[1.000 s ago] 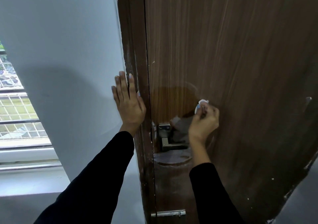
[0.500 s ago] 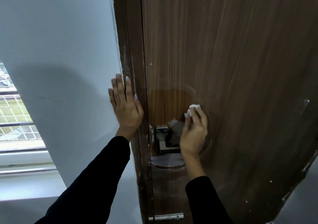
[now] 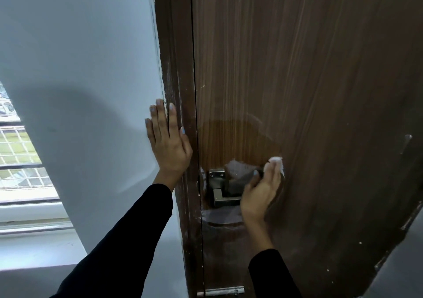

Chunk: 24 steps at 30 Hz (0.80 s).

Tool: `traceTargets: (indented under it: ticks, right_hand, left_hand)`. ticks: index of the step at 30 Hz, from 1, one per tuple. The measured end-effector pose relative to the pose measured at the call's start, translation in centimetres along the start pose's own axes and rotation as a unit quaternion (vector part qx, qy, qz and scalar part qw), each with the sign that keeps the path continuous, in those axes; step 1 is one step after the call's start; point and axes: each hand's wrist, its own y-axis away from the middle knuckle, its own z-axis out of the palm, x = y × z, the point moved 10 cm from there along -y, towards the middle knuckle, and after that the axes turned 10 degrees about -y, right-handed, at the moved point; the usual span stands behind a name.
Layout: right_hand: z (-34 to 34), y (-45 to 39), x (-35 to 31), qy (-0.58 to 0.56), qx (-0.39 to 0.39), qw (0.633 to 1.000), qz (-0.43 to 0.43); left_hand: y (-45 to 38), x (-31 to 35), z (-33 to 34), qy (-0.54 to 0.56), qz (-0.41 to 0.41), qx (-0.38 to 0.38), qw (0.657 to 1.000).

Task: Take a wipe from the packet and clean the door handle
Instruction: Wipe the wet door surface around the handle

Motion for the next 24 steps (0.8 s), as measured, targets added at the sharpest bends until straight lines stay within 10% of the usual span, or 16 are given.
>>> traceTargets:
  ticks: [24]
  right_hand:
    - [4.7, 0.0, -7.7, 0.057, -0.122, 0.971, -0.198]
  left_hand:
    - [0.1, -0.1, 0.2, 0.003, 0.000, -0.006, 1.000]
